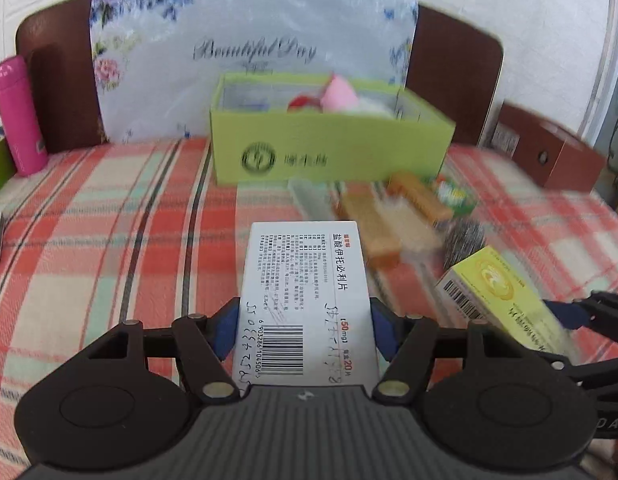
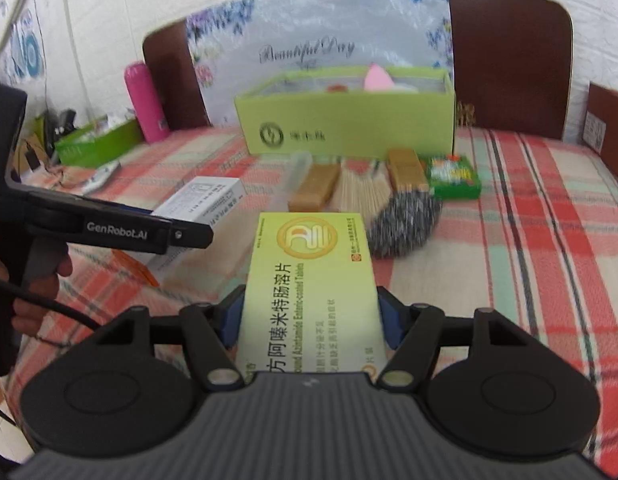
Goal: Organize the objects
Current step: 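Carry both medicine boxes into the lime-green box and release them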
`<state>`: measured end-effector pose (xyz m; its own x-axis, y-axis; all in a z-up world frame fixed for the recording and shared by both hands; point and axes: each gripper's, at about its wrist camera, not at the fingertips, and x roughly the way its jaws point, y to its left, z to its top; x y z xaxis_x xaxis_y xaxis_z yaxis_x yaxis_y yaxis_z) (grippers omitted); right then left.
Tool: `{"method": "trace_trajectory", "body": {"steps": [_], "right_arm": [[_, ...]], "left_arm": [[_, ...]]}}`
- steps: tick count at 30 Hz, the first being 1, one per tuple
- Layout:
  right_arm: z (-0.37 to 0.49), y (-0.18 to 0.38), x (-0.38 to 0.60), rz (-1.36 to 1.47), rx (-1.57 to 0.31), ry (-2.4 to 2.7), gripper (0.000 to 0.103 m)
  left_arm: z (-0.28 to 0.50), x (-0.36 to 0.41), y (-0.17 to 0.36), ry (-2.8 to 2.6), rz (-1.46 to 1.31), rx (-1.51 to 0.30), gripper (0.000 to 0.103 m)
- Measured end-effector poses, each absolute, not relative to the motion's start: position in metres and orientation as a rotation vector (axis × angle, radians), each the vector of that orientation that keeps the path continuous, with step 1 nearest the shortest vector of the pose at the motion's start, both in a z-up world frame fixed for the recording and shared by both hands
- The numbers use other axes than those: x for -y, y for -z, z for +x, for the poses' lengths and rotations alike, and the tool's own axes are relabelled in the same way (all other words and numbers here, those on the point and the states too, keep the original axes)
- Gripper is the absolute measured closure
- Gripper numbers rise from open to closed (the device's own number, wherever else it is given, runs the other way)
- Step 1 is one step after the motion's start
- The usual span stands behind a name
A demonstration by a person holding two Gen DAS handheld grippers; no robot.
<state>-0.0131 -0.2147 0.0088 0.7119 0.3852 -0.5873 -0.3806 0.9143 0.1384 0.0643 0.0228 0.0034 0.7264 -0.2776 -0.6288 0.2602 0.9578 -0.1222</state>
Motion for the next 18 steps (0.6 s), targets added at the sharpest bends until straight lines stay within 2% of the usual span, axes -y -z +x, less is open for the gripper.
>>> {"method": "trace_trajectory", "body": {"steps": [9,18], "right_arm": [[0.053,-0.062,0.222,-0.049,-0.445,-0.308,0.038],[0.154,-0.078,0.228,-0.063,-0.37,-0.161,0.038]], "left_arm": [[0.119,0.009,-0.068,0.437,-0.05,-0.547,0.035],[0.217,0.058,-0.081,0.468,-0.086,-0.583,0.035]]}}
